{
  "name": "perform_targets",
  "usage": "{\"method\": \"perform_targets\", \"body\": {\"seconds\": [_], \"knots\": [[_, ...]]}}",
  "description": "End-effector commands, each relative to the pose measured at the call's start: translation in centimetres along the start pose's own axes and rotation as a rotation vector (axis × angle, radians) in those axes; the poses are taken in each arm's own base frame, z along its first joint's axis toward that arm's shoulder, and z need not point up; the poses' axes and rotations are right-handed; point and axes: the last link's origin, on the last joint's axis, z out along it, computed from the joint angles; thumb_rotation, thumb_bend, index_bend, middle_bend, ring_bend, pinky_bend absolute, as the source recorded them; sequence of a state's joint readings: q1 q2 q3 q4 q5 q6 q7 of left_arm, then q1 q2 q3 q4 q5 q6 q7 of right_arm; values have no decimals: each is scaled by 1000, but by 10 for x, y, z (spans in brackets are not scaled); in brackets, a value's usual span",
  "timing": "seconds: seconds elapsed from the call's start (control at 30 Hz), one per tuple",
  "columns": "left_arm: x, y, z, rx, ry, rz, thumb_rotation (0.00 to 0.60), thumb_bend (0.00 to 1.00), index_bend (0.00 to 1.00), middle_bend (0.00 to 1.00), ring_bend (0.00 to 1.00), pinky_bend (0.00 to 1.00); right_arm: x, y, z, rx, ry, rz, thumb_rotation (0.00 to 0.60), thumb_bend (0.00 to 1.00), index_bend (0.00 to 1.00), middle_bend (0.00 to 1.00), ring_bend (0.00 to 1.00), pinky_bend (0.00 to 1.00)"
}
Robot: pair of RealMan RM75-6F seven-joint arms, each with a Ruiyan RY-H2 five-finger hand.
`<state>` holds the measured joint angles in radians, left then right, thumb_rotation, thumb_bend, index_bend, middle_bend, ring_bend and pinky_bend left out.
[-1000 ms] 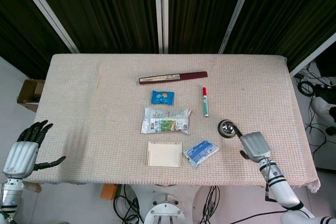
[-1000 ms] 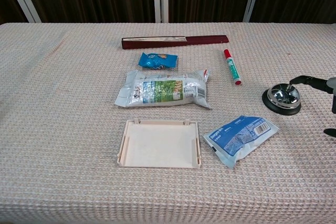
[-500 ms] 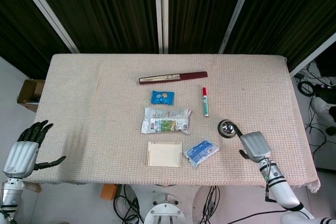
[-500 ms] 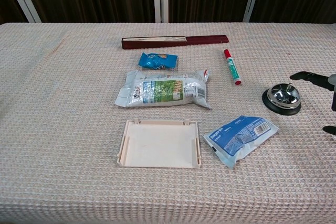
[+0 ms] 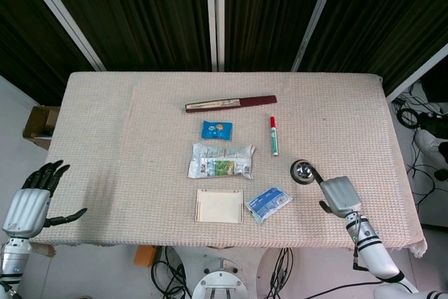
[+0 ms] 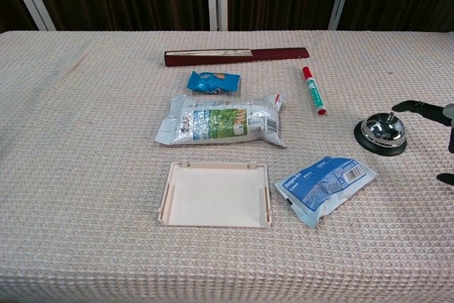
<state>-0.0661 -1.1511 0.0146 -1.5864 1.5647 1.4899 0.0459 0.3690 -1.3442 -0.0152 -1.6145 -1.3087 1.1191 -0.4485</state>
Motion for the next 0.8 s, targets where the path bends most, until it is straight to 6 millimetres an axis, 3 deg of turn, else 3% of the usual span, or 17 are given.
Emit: {"method": "perform_targets", "body": {"seconds": [0.03, 0.3, 0.63, 0.8], "knots": [[-1, 1, 1, -3, -3, 0, 243, 12, 114, 85, 71, 175, 1, 2, -1, -1, 7, 2, 600, 176, 0, 981, 945, 793], [-1, 0, 0, 2, -5, 3, 246, 13, 114, 85, 71, 175, -11, 2, 3, -1, -67, -48, 600, 177, 0, 981, 945, 793], [0, 2, 1, -4, -5, 2, 246, 13, 114, 85, 71, 175, 7, 3, -2, 7, 34, -2, 600, 177, 0, 981, 945, 793], [-2, 2, 0, -3, -9, 3, 244, 12, 114, 85, 71, 175, -2, 5, 1, 5, -13, -26, 600, 179, 0, 981, 946, 793]]}}
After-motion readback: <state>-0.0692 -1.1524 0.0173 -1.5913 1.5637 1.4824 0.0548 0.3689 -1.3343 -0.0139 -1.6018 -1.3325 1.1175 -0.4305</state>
